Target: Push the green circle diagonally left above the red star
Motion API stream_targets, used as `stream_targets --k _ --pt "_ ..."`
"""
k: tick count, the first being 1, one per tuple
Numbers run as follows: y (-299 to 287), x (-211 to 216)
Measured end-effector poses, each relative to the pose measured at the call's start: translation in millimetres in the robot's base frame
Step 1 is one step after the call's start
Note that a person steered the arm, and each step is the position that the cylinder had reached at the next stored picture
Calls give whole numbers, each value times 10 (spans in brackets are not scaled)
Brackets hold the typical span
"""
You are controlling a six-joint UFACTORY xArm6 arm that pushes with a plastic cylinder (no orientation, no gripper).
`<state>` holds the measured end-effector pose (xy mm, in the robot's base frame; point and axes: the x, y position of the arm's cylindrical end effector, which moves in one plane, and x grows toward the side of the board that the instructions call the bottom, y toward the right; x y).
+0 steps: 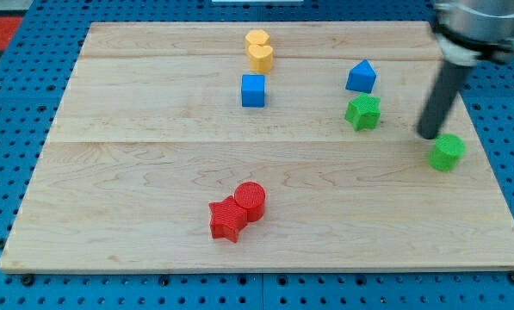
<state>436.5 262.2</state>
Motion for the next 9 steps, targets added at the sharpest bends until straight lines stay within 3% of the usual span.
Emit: stream_targets --k 1,2,3,4,6,7,8,9 --pt "395 129" --pt "309 553" --pt "-537 119" --pt "-1734 -117" --pt "-614 -431" --pt "-294 -23" --pt "-792 359" --pt "-1910 289"
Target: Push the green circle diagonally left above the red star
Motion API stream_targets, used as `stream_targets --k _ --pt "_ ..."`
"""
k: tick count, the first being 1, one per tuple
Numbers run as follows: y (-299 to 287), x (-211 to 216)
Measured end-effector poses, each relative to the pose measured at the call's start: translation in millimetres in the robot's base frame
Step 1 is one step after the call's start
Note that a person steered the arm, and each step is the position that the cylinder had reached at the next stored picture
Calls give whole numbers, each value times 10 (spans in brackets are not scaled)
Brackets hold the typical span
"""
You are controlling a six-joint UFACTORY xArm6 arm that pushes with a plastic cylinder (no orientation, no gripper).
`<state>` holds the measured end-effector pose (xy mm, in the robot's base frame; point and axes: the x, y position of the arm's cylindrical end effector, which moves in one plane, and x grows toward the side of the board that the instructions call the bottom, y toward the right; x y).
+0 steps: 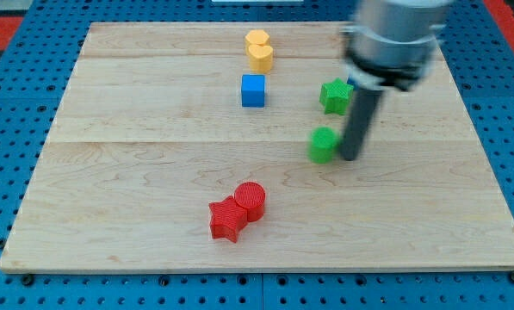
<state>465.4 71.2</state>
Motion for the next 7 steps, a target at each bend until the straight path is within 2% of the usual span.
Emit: stream_targets --k 1,2,3,4,5,6,7 --pt "-1069 -383" --pt "-1773 -769" --pt "-1978 -538" --pt "-2461 -1028" --pt "-2494 -1356" --pt "-2804 -1150" --pt "-3040 -1432"
